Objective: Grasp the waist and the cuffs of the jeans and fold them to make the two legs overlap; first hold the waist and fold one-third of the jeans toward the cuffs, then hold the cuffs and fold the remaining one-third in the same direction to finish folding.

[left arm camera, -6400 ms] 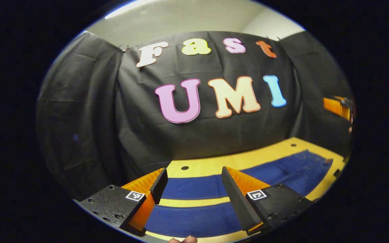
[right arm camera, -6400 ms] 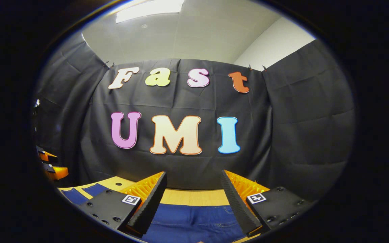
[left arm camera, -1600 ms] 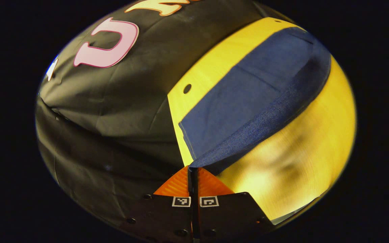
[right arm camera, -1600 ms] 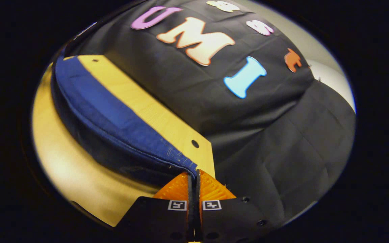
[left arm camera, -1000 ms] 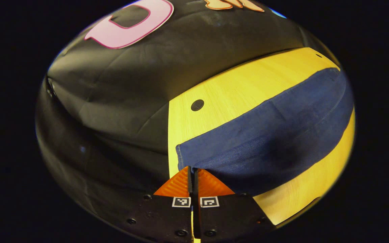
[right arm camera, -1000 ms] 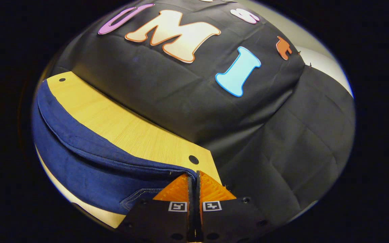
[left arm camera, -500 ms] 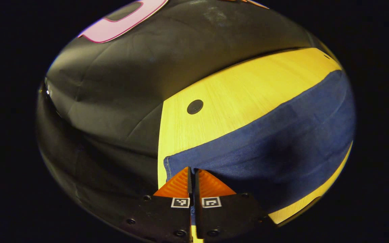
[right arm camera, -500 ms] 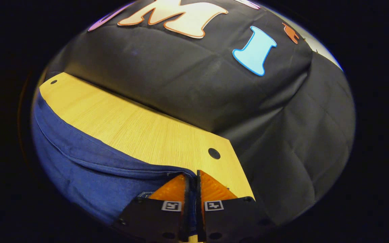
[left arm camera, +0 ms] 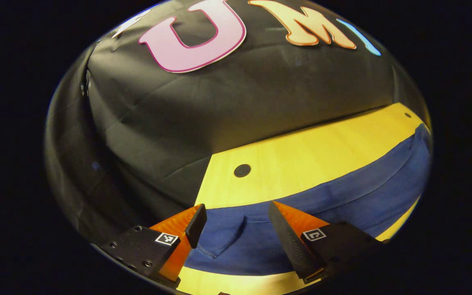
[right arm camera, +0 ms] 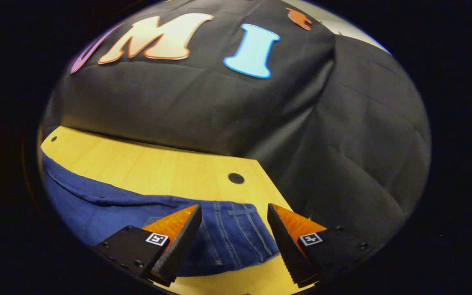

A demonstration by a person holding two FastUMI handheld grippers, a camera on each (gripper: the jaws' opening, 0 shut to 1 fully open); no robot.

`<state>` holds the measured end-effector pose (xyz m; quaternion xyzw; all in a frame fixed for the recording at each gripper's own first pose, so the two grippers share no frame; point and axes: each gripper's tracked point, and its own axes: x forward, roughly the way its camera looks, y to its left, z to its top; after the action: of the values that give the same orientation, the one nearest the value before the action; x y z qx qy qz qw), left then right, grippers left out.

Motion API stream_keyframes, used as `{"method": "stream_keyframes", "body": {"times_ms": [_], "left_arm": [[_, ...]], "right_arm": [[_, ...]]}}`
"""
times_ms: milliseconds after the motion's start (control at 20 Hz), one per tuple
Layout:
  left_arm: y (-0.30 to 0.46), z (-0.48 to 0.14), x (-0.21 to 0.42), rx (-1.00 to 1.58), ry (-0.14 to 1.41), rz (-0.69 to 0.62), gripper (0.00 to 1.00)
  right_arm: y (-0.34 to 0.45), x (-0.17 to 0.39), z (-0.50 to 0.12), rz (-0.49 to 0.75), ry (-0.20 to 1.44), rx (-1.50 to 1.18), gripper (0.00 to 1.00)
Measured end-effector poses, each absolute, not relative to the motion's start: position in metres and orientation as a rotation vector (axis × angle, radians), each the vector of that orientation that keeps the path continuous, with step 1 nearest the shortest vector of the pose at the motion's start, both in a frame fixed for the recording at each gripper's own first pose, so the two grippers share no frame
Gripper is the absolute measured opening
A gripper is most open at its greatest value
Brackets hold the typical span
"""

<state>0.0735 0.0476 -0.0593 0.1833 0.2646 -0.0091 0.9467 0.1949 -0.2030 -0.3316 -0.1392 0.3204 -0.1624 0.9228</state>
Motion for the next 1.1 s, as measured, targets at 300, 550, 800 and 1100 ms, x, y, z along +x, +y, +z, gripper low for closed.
{"method": "stream_keyframes", "body": {"times_ms": [300, 550, 800, 1100], "left_arm": [[0.002, -0.018, 0.051, 0.321, 0.491, -0.052, 0.95], [-0.032, -0.001, 0.027, 0.237, 0.465, -0.069, 0.95], [-0.043, 0.021, 0.004, 0.197, 0.434, -0.052, 0.95], [-0.029, 0.037, -0.018, 0.203, 0.425, -0.019, 0.95]], "right_arm": [[-0.270, 0.157, -0.366, -0.477, 0.710, -0.040, 1.00], [-0.288, 0.141, -0.410, -0.536, 0.810, 0.143, 1.00], [-0.282, 0.139, -0.433, -0.497, 0.861, 0.326, 0.94], [-0.270, 0.149, -0.428, -0.454, 0.835, 0.268, 0.07]]}}
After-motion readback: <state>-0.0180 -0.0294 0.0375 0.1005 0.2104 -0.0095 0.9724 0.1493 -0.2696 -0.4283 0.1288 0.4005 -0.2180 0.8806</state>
